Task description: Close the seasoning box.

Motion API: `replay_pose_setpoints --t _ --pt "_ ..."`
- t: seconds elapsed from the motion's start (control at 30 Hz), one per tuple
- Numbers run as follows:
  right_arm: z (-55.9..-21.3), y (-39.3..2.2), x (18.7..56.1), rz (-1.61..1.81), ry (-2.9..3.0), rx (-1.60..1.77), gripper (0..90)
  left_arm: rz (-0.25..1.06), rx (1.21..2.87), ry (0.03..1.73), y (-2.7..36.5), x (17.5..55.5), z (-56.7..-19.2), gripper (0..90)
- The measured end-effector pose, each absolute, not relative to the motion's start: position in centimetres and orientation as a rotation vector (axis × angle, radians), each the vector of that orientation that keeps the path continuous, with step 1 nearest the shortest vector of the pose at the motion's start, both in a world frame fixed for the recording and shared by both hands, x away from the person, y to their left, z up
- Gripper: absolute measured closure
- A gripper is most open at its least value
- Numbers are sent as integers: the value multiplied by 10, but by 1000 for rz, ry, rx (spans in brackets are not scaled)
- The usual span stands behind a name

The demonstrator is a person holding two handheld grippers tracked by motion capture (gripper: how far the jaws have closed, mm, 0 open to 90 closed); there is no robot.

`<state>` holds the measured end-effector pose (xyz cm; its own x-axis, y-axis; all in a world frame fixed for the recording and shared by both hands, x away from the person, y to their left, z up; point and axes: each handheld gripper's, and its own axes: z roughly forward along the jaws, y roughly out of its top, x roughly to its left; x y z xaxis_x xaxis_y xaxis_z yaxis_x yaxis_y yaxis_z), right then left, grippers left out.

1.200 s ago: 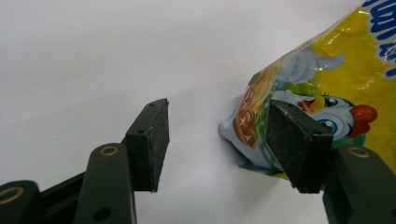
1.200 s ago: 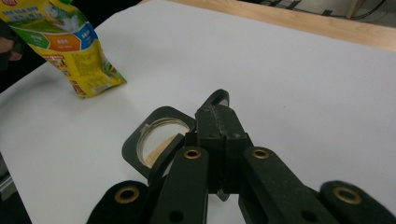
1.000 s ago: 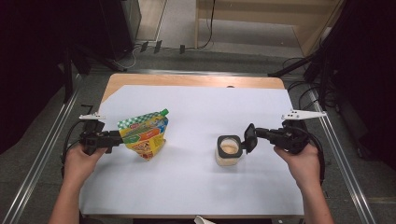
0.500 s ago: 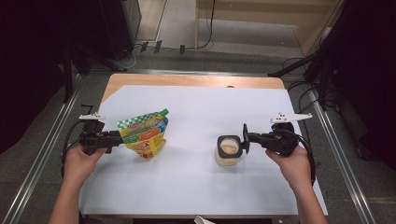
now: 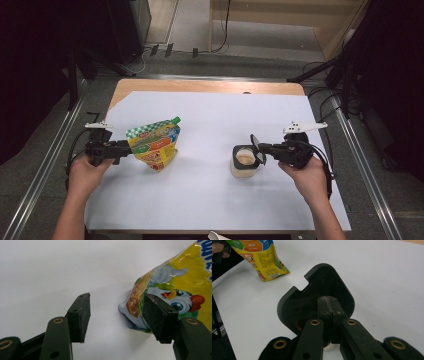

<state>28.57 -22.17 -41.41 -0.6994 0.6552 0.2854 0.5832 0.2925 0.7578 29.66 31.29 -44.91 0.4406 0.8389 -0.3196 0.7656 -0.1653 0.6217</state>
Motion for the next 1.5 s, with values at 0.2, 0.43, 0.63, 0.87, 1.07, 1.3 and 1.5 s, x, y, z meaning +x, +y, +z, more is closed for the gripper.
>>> replay_pose_setpoints --t 0.2,0.43,0.63,0.87,1.07,1.3,1.5 --pt "-418 -212 285 1376 2491 1164 900 110 1937 1337 313 296 -448 406" --pt "-423 -193 282 1350 2552 1106 900 107 1930 1340 314 296 -448 406" --pt "-434 -179 282 1313 2604 1078 900 106 1939 1340 313 296 -449 406" --pt "-435 -177 281 1333 2600 1076 884 106 1938 1343 313 297 -449 406" --pt "-430 -182 280 1353 2576 1078 853 105 1936 1346 313 297 -449 406" --pt "-426 -193 282 1369 2541 1104 783 102 1941 1344 313 298 -450 406" --pt "-425 -201 284 1371 2506 1125 721 101 1942 1342 312 298 -450 406"
